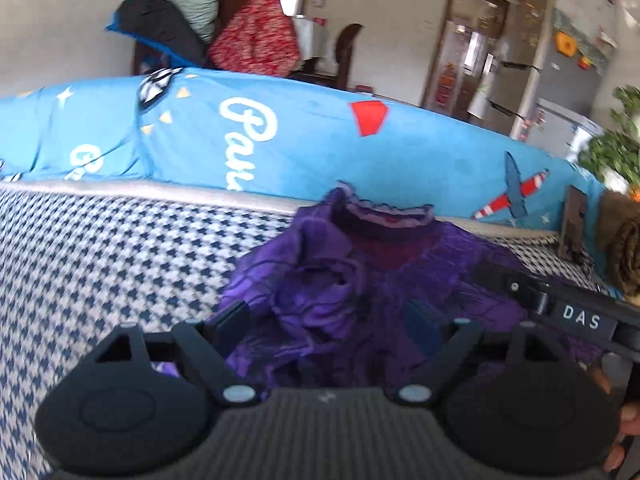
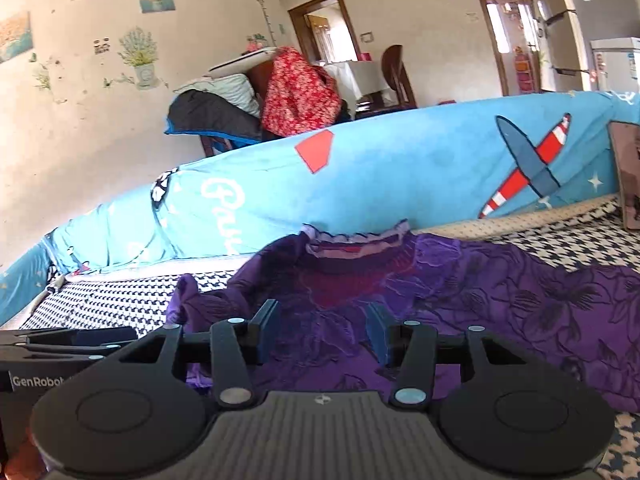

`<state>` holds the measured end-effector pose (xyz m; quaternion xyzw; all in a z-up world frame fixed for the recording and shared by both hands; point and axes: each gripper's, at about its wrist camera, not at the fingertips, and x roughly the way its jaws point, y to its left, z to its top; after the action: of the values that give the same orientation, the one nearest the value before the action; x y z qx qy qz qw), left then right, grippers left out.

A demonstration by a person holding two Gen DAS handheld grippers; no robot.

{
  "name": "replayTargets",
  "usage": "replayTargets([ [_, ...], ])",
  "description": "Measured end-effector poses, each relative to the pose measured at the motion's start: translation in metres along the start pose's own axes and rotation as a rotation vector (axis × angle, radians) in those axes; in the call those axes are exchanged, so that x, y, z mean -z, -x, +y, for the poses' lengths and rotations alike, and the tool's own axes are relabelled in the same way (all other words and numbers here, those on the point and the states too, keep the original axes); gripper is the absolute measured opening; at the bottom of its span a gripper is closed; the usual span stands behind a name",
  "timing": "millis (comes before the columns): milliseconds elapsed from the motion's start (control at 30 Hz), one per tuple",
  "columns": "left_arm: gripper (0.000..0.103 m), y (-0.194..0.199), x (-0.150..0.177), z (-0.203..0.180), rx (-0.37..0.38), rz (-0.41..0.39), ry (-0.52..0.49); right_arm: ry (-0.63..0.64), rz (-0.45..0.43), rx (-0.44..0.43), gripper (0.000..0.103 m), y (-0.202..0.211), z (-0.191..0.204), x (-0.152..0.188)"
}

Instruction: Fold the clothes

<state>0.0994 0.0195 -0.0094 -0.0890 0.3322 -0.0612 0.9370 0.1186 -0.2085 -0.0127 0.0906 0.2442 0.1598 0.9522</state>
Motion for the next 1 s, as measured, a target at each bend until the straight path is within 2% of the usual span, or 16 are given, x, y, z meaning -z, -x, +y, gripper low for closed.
replayTargets([
  [67, 0.097, 0.004, 0.001, 0.018, -0.050, 0.012, 0.101, 0.043, -0.012, -0.048, 0.047, -0.011, 0.011, 0.000],
  [267, 0.101, 0.002, -0.008, 0.054, -0.138, 0.020, 0.267, 0.091, 0.000, -0.145, 0.047, -0.044, 0.039, 0.006],
  [400, 0.102, -0.004, -0.007, 0.075, -0.131, 0.069, 0.395, 0.160, -0.002, -0.139, 0.047, -0.065, 0.057, 0.014],
  [500, 0.102, -0.012, -0.005, 0.081, -0.137, 0.101, 0.436, 0.121, 0.010, -0.153, 0.046, -0.078, 0.058, 0.017],
  [533, 0.102, -0.014, -0.004, 0.081, -0.144, 0.110, 0.439, 0.103, 0.016, -0.162, 0.043, -0.081, 0.057, 0.017],
  [567, 0.102, -0.016, -0.002, 0.081, -0.151, 0.120, 0.441, 0.087, 0.021, -0.171, 0.027, -0.084, 0.056, 0.018],
  [600, 0.102, -0.018, -0.001, 0.082, -0.161, 0.128, 0.443, 0.078, 0.030, -0.172, 0.018, -0.087, 0.056, 0.018],
  [700, 0.102, -0.020, 0.000, 0.087, -0.172, 0.140, 0.467, 0.065, 0.033, -0.154, 0.010, -0.087, 0.053, 0.018],
  [767, 0.102, -0.020, 0.001, 0.091, -0.190, 0.144, 0.479, 0.022, 0.016, -0.100, 0.009, -0.081, 0.047, 0.014],
  [900, 0.102, -0.017, 0.000, 0.099, -0.226, 0.136, 0.507, -0.105, -0.020, -0.045, 0.009, -0.054, 0.026, 0.001],
  [933, 0.102, -0.016, -0.001, 0.102, -0.233, 0.133, 0.516, -0.113, -0.036, -0.032, 0.009, -0.044, 0.023, -0.002],
  [1000, 0.102, -0.014, -0.003, 0.105, -0.247, 0.118, 0.530, -0.044, -0.054, 0.004, 0.009, -0.026, 0.023, -0.002],
])
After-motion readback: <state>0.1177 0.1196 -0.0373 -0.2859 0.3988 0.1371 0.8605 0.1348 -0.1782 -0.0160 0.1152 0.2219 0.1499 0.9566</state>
